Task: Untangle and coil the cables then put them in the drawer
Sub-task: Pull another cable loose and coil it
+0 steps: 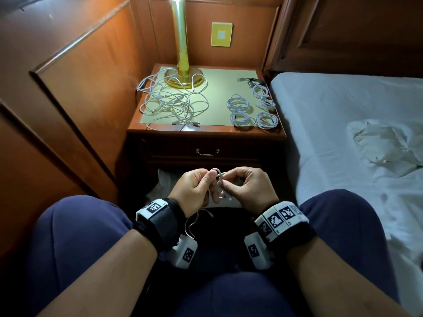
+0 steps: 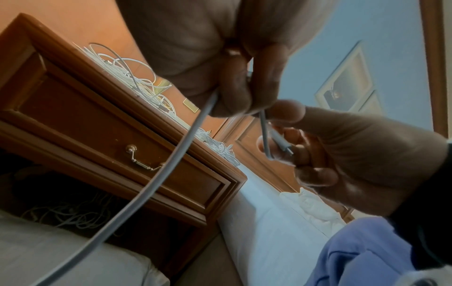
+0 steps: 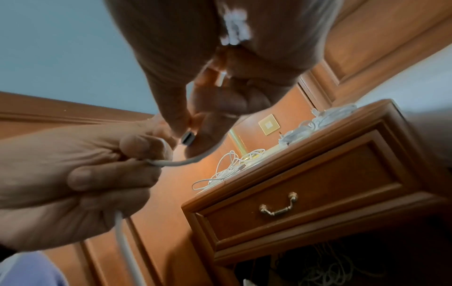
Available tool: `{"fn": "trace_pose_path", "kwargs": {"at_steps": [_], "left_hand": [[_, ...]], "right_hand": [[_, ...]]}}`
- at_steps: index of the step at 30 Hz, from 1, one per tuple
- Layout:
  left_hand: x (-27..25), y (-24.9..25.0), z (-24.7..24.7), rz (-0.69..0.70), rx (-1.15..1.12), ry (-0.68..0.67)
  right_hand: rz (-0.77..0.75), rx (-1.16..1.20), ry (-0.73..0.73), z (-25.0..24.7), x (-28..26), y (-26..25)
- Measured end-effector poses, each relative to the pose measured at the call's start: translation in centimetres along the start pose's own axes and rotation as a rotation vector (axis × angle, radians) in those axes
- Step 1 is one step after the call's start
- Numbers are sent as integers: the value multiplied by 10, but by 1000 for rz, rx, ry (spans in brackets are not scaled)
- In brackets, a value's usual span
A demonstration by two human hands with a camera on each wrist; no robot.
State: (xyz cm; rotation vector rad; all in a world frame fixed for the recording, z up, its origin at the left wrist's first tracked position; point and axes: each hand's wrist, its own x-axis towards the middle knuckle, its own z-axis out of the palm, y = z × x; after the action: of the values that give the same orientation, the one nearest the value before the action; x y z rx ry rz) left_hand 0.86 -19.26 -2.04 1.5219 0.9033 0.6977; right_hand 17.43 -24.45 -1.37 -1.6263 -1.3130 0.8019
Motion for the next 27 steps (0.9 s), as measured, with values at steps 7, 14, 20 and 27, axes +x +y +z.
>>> {"fn": "trace_pose_path", "kwargs": {"at_steps": [7,14,20,27], "left_hand": [[-3,-1,2,20,87,-57],[-2,-1,2,68,85,14],[-1,-3,-8,71,19,147],[4,-6,-10,58,-88,262]], "right_hand": [[211,-104,143,5,6,2],[330,124,195,-3,13,10],[279,283,-19,-5,9,3],[194,172,10,-4,8,3]]}}
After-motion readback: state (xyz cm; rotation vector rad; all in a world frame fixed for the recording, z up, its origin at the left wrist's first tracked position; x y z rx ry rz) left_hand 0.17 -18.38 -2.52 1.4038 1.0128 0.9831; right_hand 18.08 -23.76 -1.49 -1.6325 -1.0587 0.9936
